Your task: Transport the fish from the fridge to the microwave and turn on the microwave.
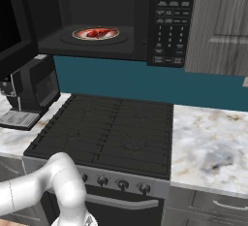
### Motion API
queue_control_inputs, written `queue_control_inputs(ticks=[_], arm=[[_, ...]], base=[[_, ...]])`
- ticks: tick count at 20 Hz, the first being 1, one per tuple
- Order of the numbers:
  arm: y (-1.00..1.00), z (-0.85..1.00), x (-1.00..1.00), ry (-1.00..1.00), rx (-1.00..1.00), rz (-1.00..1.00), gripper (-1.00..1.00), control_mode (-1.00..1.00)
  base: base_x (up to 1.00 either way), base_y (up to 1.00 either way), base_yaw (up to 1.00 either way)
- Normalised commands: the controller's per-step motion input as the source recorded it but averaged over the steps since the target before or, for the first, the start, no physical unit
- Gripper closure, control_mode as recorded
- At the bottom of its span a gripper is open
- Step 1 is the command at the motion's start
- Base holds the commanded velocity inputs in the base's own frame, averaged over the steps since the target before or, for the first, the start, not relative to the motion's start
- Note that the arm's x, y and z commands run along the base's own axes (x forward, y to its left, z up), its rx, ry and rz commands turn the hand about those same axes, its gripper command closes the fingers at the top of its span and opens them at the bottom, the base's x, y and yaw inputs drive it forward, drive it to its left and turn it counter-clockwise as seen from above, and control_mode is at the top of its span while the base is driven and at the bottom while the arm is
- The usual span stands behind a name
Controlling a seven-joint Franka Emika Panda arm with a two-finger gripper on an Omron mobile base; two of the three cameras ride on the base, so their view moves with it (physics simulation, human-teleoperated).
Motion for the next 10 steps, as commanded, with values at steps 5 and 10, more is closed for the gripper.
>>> queue_control_inputs(ticks=[5, 10], arm=[[-0.37, 0.0, 0.11, 0.0, -0.04, 0.0, 1.0, -1.0], [-0.38, 0.0, 0.07, 0.0, -0.03, 0.0, 1.0, -1.0]], base=[[0.0, 0.0, 0.0], [0.0, 0.0, 0.0]])
